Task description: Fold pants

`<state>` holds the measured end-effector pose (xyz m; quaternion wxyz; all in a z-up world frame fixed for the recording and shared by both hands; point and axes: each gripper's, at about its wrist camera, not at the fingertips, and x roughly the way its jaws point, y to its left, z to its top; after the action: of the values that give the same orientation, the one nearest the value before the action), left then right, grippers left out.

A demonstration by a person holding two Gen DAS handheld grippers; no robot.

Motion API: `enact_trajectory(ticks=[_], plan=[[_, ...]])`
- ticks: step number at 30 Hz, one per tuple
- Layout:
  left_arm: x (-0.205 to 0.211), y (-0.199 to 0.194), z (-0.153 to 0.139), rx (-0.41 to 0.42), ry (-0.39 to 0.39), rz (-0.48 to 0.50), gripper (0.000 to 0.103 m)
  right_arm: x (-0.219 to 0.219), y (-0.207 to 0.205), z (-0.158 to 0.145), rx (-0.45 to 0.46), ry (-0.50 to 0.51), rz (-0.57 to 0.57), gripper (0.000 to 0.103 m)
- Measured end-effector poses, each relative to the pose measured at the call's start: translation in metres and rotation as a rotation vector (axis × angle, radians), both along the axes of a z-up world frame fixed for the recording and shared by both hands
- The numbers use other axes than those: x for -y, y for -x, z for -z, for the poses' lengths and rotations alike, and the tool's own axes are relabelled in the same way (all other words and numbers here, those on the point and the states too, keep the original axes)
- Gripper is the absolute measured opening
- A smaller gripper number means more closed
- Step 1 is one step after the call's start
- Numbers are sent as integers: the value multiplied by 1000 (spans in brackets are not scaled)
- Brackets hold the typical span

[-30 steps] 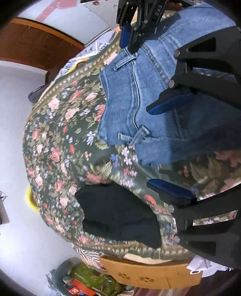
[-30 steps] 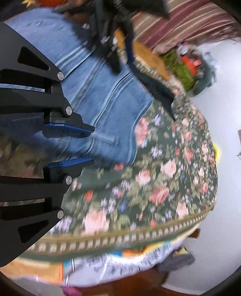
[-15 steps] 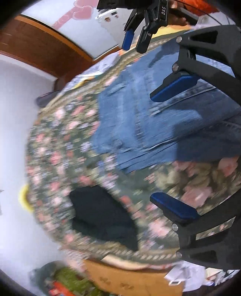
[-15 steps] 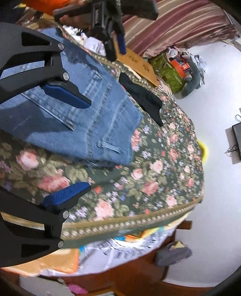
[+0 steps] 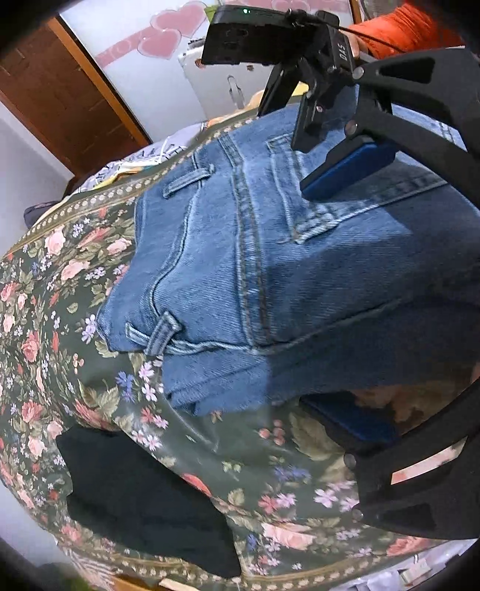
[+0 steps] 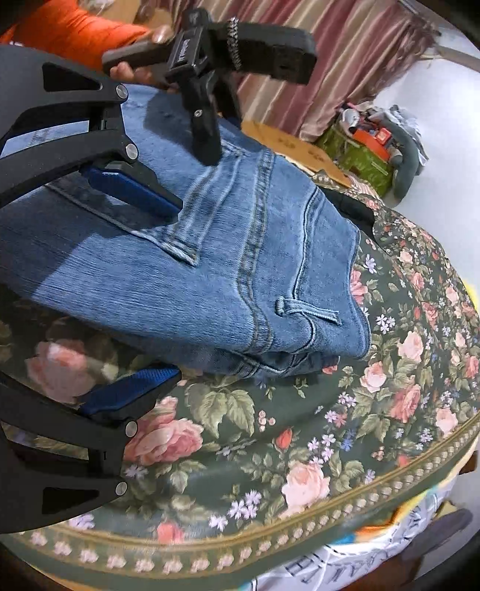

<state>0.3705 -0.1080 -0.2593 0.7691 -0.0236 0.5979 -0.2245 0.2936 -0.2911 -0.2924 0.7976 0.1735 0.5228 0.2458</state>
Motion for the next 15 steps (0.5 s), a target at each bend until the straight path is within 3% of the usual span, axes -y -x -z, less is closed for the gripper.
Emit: enact_trajectory(ticks=[2, 7, 10, 15], plan=[[3, -1, 0, 13, 6, 5, 101, -2, -1, -1, -2, -22, -16, 67], [6, 3, -10, 52, 15, 8, 76, -7, -5, -6, -15, -52, -30, 44], [8, 8, -21, 110, -19, 5, 61, -13, -2, -15, 20, 3, -35, 35], [4, 14, -39, 158, -24, 6, 50, -19, 3, -38, 84, 50, -35, 21]])
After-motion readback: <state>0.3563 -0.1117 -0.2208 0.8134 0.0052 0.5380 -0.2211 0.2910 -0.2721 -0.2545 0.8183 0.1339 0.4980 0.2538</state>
